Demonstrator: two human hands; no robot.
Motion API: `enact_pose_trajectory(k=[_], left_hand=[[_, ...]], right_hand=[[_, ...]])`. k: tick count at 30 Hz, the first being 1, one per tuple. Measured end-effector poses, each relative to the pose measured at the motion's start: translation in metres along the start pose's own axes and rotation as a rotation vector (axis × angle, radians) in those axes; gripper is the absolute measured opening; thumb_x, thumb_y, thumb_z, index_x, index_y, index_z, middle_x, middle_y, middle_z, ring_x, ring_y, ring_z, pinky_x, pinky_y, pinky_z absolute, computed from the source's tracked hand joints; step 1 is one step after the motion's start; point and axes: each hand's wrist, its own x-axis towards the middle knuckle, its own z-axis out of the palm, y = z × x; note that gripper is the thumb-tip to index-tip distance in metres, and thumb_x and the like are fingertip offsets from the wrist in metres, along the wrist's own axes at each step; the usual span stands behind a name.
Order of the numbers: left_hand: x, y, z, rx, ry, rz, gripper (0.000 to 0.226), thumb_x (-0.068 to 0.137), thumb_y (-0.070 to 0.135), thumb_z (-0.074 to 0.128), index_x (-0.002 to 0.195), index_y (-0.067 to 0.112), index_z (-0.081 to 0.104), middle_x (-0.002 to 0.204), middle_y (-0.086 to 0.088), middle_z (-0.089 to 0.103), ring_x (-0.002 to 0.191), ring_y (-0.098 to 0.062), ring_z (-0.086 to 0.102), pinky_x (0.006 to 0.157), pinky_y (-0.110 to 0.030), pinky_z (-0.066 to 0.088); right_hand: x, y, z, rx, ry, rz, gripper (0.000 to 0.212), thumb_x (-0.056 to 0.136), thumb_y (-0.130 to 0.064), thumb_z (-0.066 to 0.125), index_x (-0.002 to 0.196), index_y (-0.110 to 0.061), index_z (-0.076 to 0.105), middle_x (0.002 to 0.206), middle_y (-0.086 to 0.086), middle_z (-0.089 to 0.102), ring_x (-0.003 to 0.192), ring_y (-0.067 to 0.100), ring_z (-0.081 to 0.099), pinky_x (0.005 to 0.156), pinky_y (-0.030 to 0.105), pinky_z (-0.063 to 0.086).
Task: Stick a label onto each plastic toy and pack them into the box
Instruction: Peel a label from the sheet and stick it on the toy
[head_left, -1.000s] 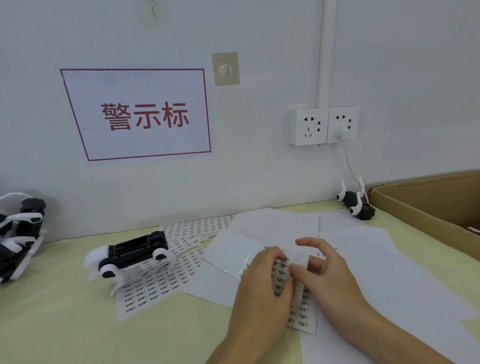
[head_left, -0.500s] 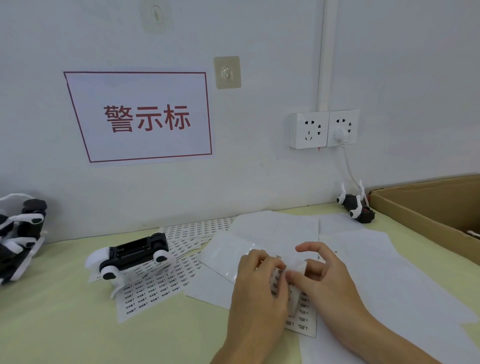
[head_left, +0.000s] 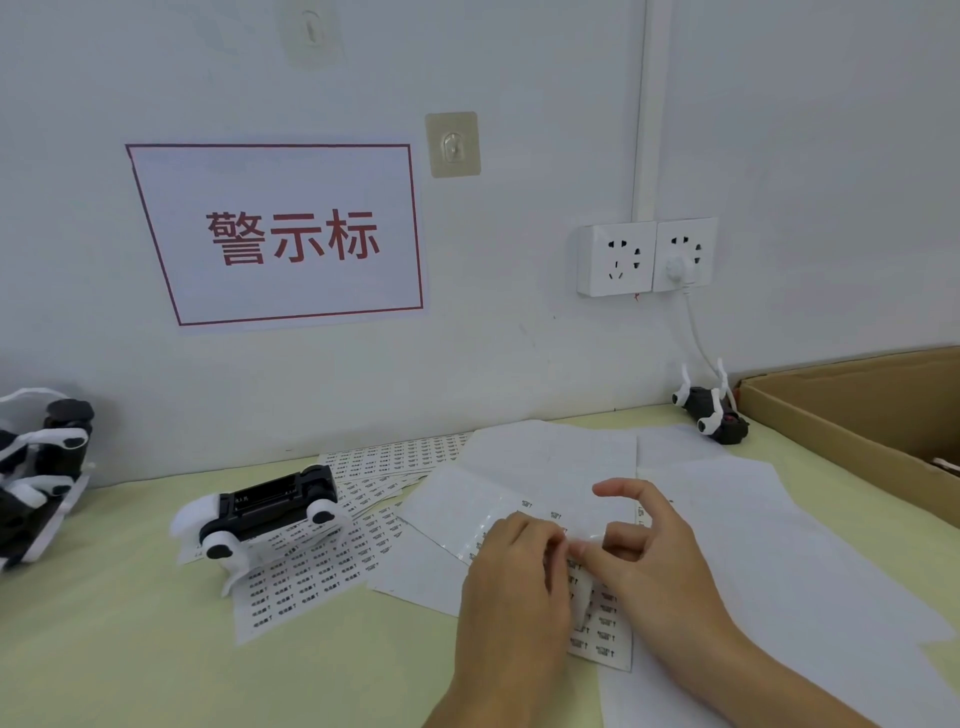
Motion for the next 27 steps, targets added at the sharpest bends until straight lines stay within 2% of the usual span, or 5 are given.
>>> enact_pose_trajectory(k=[5, 17, 27], left_hand=[[-0.0012, -0.0003, 0.0000, 0.041, -0.007, 0.008, 0.014, 0.100, 0.022, 0.054, 0.100, 0.018, 0.067, 0.098, 0.011, 0.059, 0.093, -0.005, 0.051, 0.081, -0.022, 0.044], [0.0006, -0.0016, -0.0005, 0.046, -0.024, -0.002, 0.017, 0.102, 0.024, 0.049, 0.103, 0.018, 0.066, 0.099, 0.011, 0.057, 0.094, -0.006, 0.050, 0.081, -0.023, 0.044], [0.0014, -0.0037, 0.0009, 0.039, -0.036, -0.039, 0.011, 0.100, 0.025, 0.050, 0.095, 0.023, 0.060, 0.093, 0.016, 0.054, 0.091, -0.003, 0.048, 0.077, -0.024, 0.045]], right_hand=[[-0.0010, 0.0008, 0.0022, -0.040, -0.017, -0.072, 0.039, 0.086, -0.004, 0.072, 0.107, -0.032, 0.055, 0.046, -0.007, 0.043, 0.045, 0.010, 0.038, 0.047, 0.017, 0.037], [0.0010, 0.0050, 0.0027, -0.098, -0.022, -0.125, 0.046, 0.086, -0.002, 0.070, 0.101, -0.040, 0.049, 0.049, -0.001, 0.046, 0.049, 0.014, 0.045, 0.051, 0.024, 0.041], [0.0006, 0.0047, 0.0029, -0.112, -0.030, -0.139, 0.049, 0.085, 0.001, 0.070, 0.103, -0.039, 0.049, 0.047, -0.004, 0.045, 0.046, 0.010, 0.041, 0.049, 0.019, 0.039]])
